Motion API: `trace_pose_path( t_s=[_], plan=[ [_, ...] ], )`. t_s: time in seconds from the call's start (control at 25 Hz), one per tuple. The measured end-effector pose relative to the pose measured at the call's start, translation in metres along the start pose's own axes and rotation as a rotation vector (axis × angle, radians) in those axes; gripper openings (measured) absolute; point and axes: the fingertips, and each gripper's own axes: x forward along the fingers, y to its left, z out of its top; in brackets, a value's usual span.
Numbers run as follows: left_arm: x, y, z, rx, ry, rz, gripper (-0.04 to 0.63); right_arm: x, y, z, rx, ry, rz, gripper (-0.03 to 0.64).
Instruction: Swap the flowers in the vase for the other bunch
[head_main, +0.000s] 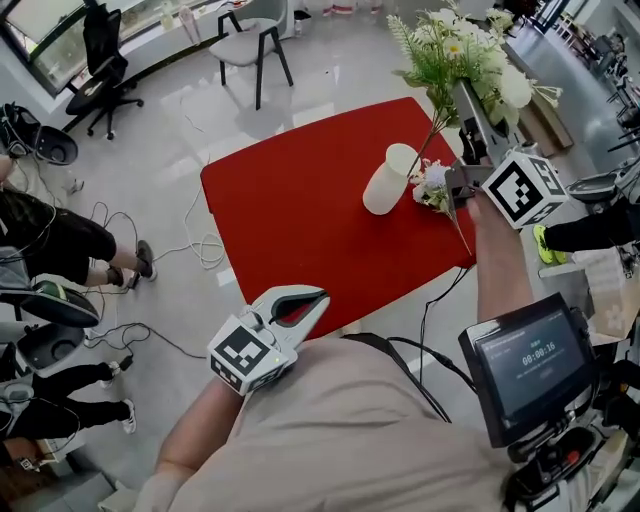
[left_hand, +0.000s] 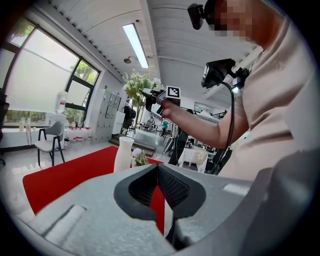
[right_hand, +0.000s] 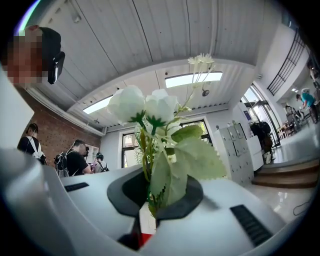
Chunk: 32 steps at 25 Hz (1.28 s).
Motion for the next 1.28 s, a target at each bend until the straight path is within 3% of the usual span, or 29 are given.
trace_pose_path(
  t_s=[0.28, 0.68, 1.28],
  plan=[
    [0.024, 0.006, 0.011, -0.017, 0.006, 0.073, 0.008, 0.013, -0.025, -0.016, -0.032, -0.022, 0.042, 0.032],
    [0.053, 0.014, 0.014, -0.034, 0.024, 0.151, 0.008, 0.011, -0.045, -0.078, -0.022, -0.005, 0.1, 0.032],
    [0.075, 0.023, 0.019, -0.058, 0.06, 0.179, 0.008, 0.006, -0.041, -0.141, -0.008, 0.075, 0.154, 0.032]
  ],
)
